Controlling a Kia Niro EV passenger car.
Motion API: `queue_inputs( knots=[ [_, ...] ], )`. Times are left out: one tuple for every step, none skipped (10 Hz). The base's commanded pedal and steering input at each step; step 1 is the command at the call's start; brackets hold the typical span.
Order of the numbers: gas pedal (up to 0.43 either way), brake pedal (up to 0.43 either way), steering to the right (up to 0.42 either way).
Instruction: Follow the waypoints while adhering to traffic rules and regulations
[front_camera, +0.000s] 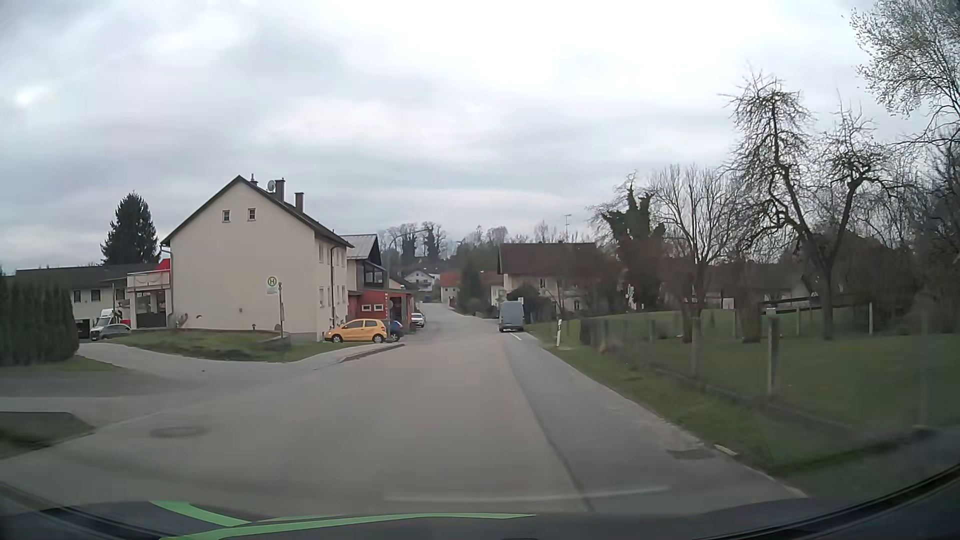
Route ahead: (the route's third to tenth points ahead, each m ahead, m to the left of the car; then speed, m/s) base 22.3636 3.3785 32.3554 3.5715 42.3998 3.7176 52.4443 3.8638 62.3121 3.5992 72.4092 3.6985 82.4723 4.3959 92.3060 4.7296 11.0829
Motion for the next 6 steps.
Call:
queue_inputs(
  knots=[
    [0.0,0.0,0.004],
    [0.0,0.0,0.004],
    [0.0,0.0,0.004],
    [0.0,0.0,0.004],
    [0.0,0.0,0.004],
    [0.0,0.0,0.004]
  ],
)
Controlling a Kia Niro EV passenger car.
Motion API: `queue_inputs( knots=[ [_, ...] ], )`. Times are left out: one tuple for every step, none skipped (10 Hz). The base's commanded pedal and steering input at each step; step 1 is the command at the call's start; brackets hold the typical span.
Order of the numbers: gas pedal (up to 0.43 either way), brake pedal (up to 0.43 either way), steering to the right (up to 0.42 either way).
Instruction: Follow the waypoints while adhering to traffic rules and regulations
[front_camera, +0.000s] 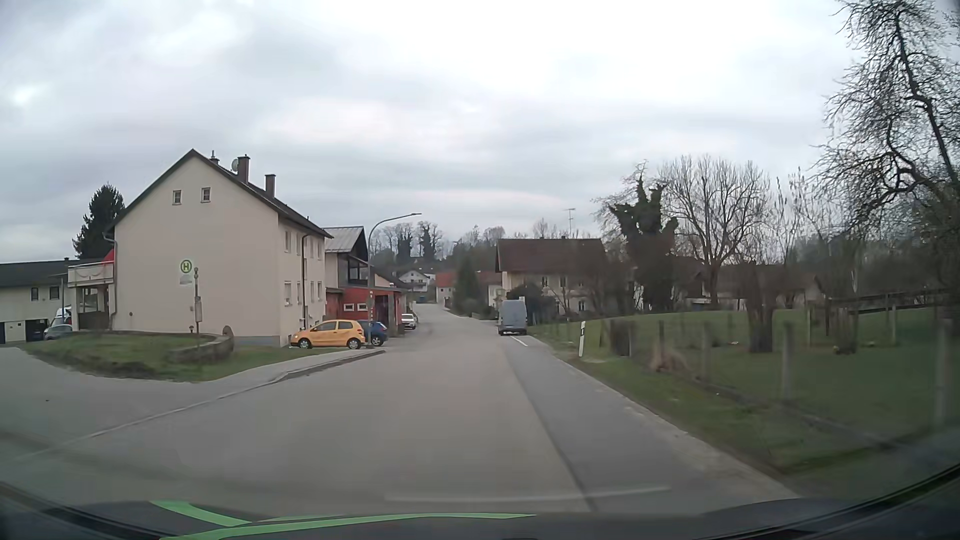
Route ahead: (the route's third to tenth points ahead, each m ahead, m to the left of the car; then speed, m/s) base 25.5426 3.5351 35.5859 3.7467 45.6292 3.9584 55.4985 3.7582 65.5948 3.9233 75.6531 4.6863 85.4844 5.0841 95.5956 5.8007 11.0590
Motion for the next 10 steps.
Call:
queue_inputs(
  knots=[
    [0.0,0.0,0.003],
    [0.0,0.0,0.001],
    [0.0,0.0,0.0],
    [0.0,0.0,-0.001],
    [0.0,0.0,-0.002],
    [0.0,0.0,-0.003],
    [0.0,0.0,-0.004],
    [0.0,0.0,-0.005],
    [0.0,0.0,-0.005],
    [0.0,0.0,-0.005]
  ],
)
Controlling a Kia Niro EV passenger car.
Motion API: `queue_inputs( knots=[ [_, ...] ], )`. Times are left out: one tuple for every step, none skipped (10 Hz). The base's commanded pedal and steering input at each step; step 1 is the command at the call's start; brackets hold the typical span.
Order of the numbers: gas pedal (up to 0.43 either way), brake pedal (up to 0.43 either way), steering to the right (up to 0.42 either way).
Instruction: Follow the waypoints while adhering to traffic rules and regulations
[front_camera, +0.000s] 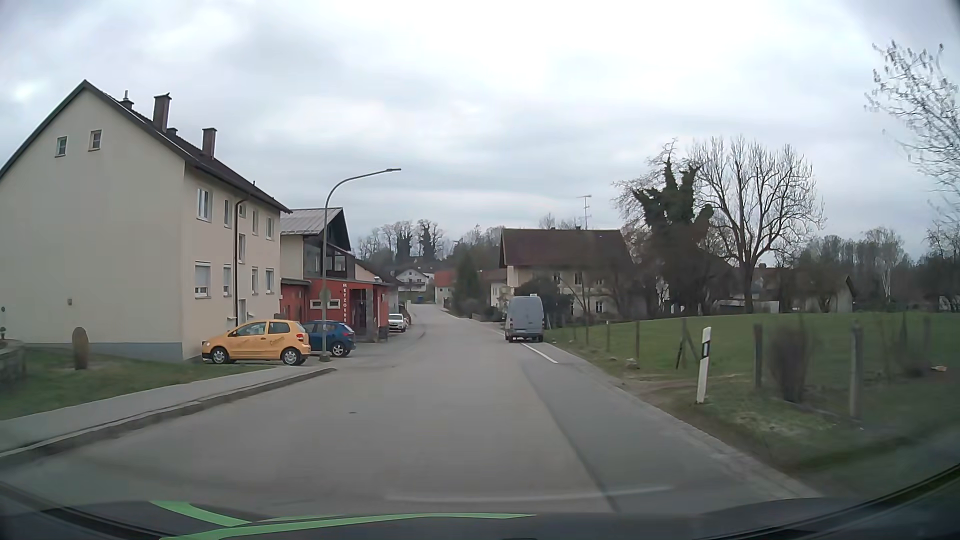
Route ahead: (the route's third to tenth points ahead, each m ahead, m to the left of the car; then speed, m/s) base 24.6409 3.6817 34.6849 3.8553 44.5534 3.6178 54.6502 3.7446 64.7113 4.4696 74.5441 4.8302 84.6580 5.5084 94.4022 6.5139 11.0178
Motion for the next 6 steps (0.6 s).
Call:
queue_inputs(
  knots=[
    [0.0,0.0,-0.005],
    [0.0,0.0,-0.005],
    [0.0,0.0,-0.005],
    [0.0,0.0,-0.005],
    [0.0,0.0,-0.004],
    [0.0,0.0,-0.004]
  ],
)
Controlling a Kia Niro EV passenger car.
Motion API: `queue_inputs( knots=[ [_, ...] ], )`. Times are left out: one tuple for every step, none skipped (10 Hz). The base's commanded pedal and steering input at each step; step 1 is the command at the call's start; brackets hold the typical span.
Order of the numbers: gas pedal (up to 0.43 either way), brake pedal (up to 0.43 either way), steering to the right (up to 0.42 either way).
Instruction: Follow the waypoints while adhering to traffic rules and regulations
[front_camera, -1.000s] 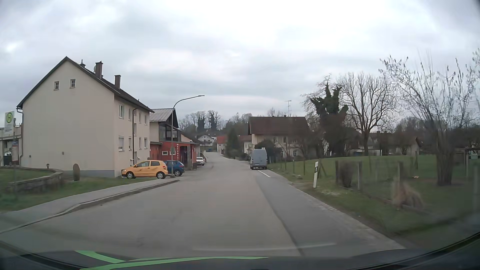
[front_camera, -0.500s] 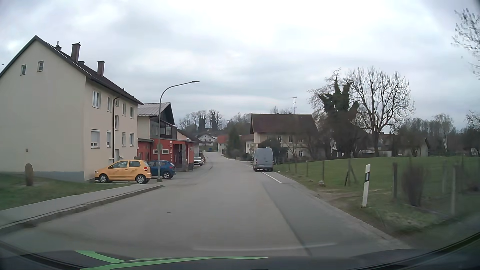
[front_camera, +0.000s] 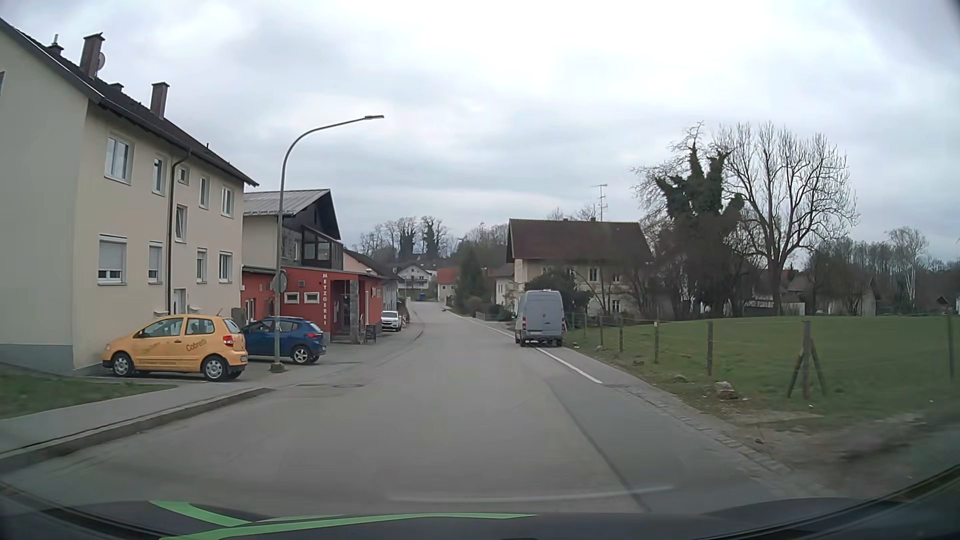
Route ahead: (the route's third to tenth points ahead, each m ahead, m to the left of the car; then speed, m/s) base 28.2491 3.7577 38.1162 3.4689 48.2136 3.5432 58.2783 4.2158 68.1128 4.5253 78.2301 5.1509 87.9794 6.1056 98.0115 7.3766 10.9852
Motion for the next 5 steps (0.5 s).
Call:
queue_inputs(
  knots=[
    [0.0,0.0,-0.004],
    [0.0,0.0,-0.004],
    [0.0,0.0,-0.004],
    [0.0,0.0,-0.004],
    [0.0,0.0,-0.004]
  ],
)
